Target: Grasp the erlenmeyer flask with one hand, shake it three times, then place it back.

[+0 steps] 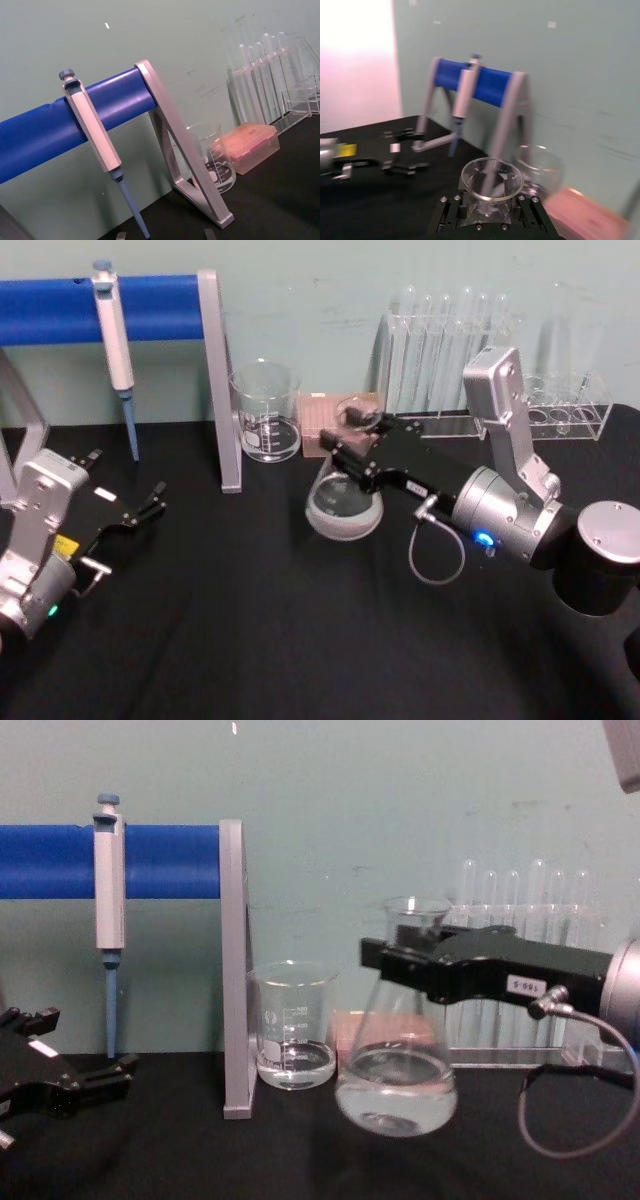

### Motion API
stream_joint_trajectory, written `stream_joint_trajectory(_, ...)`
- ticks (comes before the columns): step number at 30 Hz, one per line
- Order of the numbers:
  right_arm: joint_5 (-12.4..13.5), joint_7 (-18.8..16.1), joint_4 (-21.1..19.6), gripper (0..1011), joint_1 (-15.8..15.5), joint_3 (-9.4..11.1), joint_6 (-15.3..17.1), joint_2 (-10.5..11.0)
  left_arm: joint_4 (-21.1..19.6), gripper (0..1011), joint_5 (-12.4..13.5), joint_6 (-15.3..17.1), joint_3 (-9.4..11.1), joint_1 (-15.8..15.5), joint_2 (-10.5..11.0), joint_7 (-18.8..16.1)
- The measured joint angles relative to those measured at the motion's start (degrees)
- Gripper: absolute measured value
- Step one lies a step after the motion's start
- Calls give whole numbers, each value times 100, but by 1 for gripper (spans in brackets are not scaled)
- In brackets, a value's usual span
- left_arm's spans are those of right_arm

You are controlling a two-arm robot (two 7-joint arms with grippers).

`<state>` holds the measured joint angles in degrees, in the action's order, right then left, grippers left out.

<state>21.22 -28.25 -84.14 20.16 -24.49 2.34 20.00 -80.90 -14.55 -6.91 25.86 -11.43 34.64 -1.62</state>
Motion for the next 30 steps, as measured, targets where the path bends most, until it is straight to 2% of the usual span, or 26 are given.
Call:
stream_joint_trajectory(4, 135, -408, -35, 456, 41, -178, -132, 117, 0, 1001, 0, 0, 0, 0, 0, 0)
stream_joint_trajectory(12, 330, -959, -41, 456, 134, -424, -307, 283, 0, 1001, 0, 0, 0, 0, 0, 0)
stream_joint_trajectory(30, 641, -1710, 10, 457, 297, -794, -692, 587, 0, 1001, 0, 0, 0, 0, 0, 0)
